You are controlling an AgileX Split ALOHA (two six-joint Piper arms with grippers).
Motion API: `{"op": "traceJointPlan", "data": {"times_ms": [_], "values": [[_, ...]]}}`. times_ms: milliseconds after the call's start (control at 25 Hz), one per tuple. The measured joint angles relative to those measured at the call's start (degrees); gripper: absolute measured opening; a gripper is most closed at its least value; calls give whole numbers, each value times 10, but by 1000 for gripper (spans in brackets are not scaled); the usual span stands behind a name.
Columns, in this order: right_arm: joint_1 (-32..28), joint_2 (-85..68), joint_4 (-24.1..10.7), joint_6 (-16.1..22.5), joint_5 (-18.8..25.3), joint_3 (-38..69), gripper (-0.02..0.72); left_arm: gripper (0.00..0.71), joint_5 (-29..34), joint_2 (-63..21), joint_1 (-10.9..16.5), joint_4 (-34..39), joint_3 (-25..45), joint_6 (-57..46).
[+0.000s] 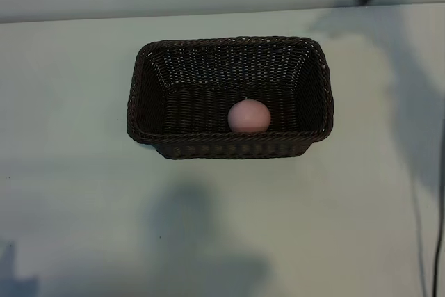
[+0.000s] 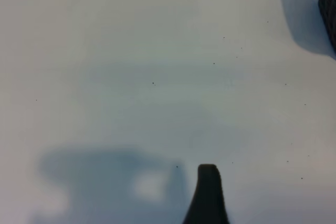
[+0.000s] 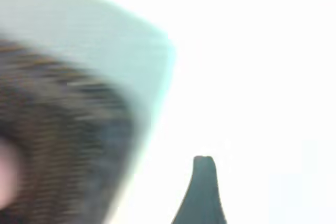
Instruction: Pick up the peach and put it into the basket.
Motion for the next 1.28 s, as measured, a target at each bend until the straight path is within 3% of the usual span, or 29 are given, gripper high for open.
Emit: {"op": "traceJointPlan", "data": {"times_ms": [200,360,720,1280], "values": [[-117,0,-2,-6,31,0,595,593,0,0,0,0,0,0],[-166,0,-2,-7,49,0,595,593,0,0,0,0,0,0],[-177,-82,2,2,51,31,595,593,0,0,0,0,0,0],[-177,-512,2,8,52,289,595,592,0,0,0,0,0,0]]}}
